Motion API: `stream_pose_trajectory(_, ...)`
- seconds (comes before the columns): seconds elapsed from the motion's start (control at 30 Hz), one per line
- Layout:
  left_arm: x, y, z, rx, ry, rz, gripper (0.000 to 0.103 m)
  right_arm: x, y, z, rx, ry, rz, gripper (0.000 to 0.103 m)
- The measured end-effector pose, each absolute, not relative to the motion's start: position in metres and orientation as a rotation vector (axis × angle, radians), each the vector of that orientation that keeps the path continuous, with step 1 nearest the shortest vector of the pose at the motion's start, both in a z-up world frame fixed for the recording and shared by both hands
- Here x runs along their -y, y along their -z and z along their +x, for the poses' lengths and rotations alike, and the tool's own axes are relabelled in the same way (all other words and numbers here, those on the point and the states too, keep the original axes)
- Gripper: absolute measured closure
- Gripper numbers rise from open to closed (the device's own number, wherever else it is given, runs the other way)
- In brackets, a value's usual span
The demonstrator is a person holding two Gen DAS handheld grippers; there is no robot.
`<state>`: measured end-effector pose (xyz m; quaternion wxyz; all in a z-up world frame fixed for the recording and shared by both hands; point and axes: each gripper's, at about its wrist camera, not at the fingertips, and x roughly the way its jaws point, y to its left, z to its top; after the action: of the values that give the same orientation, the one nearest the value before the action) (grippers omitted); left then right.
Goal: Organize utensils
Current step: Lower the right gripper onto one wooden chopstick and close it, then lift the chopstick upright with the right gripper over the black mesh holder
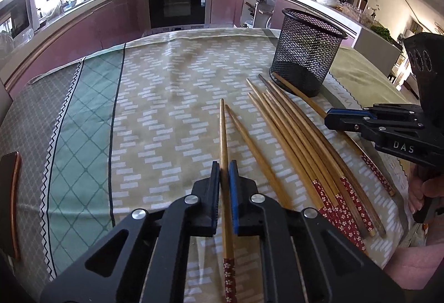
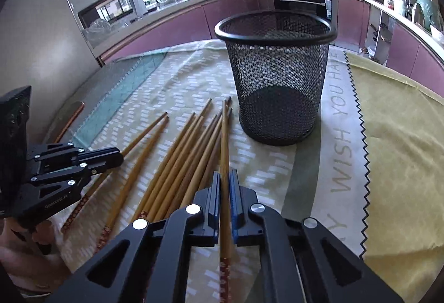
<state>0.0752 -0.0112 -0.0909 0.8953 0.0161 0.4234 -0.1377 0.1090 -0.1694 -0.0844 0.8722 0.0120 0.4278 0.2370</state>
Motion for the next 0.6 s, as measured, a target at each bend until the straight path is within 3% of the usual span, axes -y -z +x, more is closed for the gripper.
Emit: stream_pose_trajectory(0.6,0.004,-0.015,0.063,-0.64,0.504,-0.09,0.096,0.203,0.003,0.092,-0.614,-0.568,0.154,0.097)
